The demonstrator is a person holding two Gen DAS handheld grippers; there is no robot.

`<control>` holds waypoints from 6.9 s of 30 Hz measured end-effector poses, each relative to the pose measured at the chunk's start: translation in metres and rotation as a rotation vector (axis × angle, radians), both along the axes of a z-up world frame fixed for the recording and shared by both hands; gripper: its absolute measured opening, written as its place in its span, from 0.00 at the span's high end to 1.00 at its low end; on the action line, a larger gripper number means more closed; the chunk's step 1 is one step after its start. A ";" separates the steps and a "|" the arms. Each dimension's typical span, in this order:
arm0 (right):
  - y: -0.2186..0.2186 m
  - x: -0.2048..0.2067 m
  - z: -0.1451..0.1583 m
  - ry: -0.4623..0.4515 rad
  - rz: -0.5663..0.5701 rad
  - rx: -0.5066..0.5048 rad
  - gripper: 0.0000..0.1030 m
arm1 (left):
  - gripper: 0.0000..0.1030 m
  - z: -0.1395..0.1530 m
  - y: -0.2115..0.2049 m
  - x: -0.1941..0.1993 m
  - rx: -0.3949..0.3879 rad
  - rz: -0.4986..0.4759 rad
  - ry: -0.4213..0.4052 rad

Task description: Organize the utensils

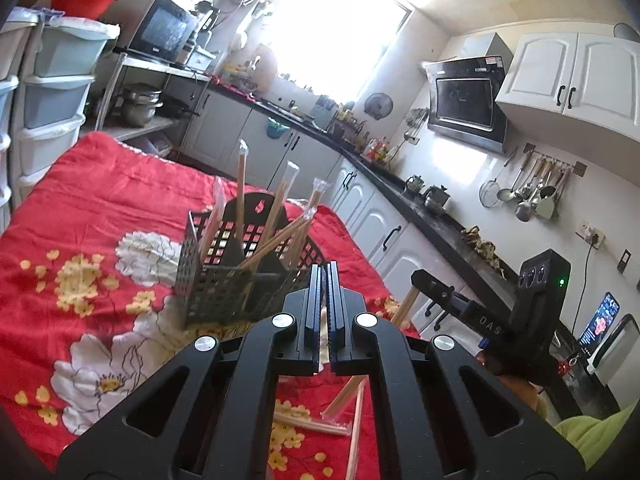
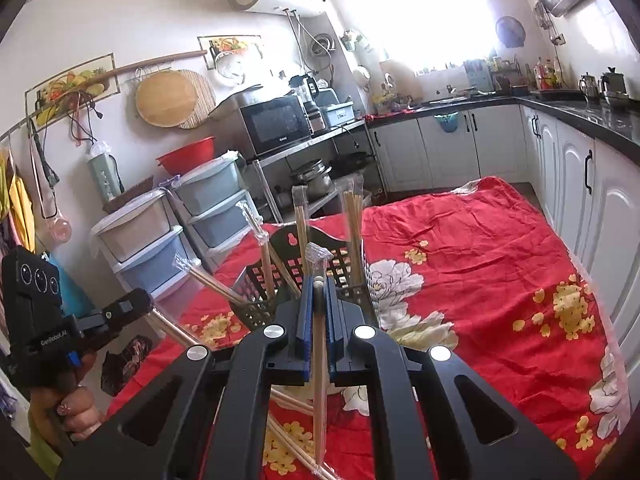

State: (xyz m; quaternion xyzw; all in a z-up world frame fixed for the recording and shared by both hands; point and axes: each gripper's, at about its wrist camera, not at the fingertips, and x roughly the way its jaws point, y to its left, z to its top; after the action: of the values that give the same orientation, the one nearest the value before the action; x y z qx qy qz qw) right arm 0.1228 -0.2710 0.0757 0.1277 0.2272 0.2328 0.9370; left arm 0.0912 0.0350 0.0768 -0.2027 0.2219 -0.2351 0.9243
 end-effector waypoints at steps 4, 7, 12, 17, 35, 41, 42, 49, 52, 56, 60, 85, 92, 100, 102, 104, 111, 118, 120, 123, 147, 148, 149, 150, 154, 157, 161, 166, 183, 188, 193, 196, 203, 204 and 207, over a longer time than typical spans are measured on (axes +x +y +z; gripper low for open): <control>0.003 0.000 0.007 -0.021 0.003 0.001 0.94 | 0.99 0.010 -0.001 0.000 0.003 -0.001 -0.026; 0.006 0.001 0.013 -0.037 0.009 0.005 0.94 | 0.99 0.019 -0.001 -0.001 0.004 0.002 -0.052; 0.012 -0.001 0.024 -0.074 0.017 0.005 0.94 | 0.99 0.033 0.000 -0.001 0.003 0.007 -0.090; 0.016 -0.003 0.033 -0.109 0.018 0.007 0.94 | 0.99 0.041 -0.001 -0.001 0.002 0.007 -0.113; 0.026 0.002 0.069 -0.222 0.023 0.003 0.94 | 0.99 0.080 -0.011 0.008 0.039 0.001 -0.204; 0.027 0.007 0.083 -0.276 -0.010 0.002 0.94 | 0.99 0.097 -0.013 0.011 0.053 0.014 -0.247; 0.027 0.008 0.086 -0.286 -0.015 0.005 0.94 | 0.99 0.100 -0.014 0.011 0.055 0.016 -0.254; 0.023 0.015 0.108 -0.383 -0.062 0.011 0.94 | 0.99 0.126 -0.009 0.012 0.066 0.051 -0.314; 0.022 0.020 0.115 -0.422 -0.075 0.013 0.94 | 0.99 0.134 -0.005 0.015 0.066 0.073 -0.330; 0.021 0.029 0.121 -0.446 -0.080 0.026 0.94 | 0.99 0.140 0.002 0.021 0.059 0.102 -0.340; 0.021 0.036 0.122 -0.476 -0.089 0.032 0.94 | 0.99 0.139 0.006 0.030 0.062 0.122 -0.330; 0.039 0.099 0.052 -0.373 -0.111 -0.016 0.94 | 0.99 0.078 0.015 0.082 0.005 0.131 -0.193; 0.044 0.103 0.037 -0.328 -0.111 -0.015 0.94 | 0.99 0.056 0.009 0.089 0.020 0.114 -0.137; 0.047 0.109 0.020 -0.233 -0.120 -0.022 0.81 | 0.99 0.037 0.008 0.095 0.042 0.118 -0.073; 0.045 0.107 0.018 -0.223 -0.130 -0.018 0.71 | 0.96 0.035 0.009 0.095 0.045 0.120 -0.064; 0.042 0.106 0.017 -0.211 -0.132 -0.009 0.65 | 0.89 0.033 0.009 0.094 0.047 0.122 -0.060; 0.032 0.097 0.013 -0.182 -0.141 -0.004 0.52 | 0.55 0.031 0.009 0.083 0.057 0.143 -0.058; 0.028 0.085 0.011 -0.145 -0.133 -0.030 0.44 | 0.25 0.032 0.015 0.072 0.040 0.147 -0.060; 0.028 0.082 0.010 -0.137 -0.128 -0.041 0.42 | 0.18 0.033 0.015 0.069 0.035 0.146 -0.062; 0.028 0.076 0.009 -0.129 -0.122 -0.056 0.40 | 0.10 0.034 0.017 0.062 0.021 0.147 -0.068; 0.026 0.026 -0.013 -0.034 -0.057 -0.080 0.30 | 0.10 -0.005 0.023 0.026 0.037 0.176 0.014; 0.026 0.024 -0.015 -0.031 -0.054 -0.085 0.30 | 0.10 -0.007 0.024 0.025 0.039 0.178 0.022; 0.026 0.022 -0.017 -0.026 -0.053 -0.093 0.30 | 0.10 -0.012 0.025 0.025 0.041 0.180 0.033; 0.026 0.021 -0.018 -0.022 -0.053 -0.099 0.30 | 0.10 -0.015 0.026 0.025 0.041 0.181 0.041; 0.024 0.017 -0.029 0.009 -0.047 -0.119 0.30 | 0.10 -0.030 0.029 0.024 0.028 0.185 0.090; 0.022 0.015 -0.039 0.037 -0.048 -0.134 0.30 | 0.10 -0.038 0.030 0.024 0.031 0.186 0.118; 0.021 0.012 -0.049 0.070 -0.043 -0.149 0.30 | 0.10 -0.052 0.032 0.021 0.031 0.186 0.159; 0.021 0.008 -0.058 0.096 -0.030 -0.169 0.30 | 0.10 -0.070 0.029 0.020 0.022 0.167 0.221; 0.015 0.004 -0.101 0.232 -0.041 -0.254 0.28 | 0.10 -0.126 0.011 0.024 -0.047 0.062 0.429; 0.008 0.000 -0.113 0.269 -0.054 -0.274 0.26 | 0.11 -0.141 0.006 0.023 -0.063 0.032 0.487; 0.002 -0.006 -0.123 0.309 -0.050 -0.282 0.26 | 0.11 -0.149 0.004 0.025 -0.069 0.036 0.511; -0.001 -0.009 -0.129 0.331 -0.046 -0.286 0.26 | 0.11 -0.150 0.006 0.030 -0.086 0.041 0.512; -0.006 0.005 -0.152 0.475 -0.052 -0.258 0.42 | 0.16 -0.153 0.008 0.046 -0.096 0.070 0.515; -0.007 0.006 -0.153 0.479 -0.059 -0.248 0.43 | 0.18 -0.154 0.009 0.048 -0.094 0.073 0.515; -0.008 0.009 -0.153 0.485 -0.074 -0.247 0.54 | 0.26 -0.155 0.010 0.055 -0.074 0.089 0.508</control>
State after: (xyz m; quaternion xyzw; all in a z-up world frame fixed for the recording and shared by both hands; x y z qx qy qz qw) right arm 0.1315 -0.2791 -0.0774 0.0724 0.4667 0.1317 0.8715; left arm 0.1458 0.0448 -0.0787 -0.2983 0.4291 -0.1435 0.8404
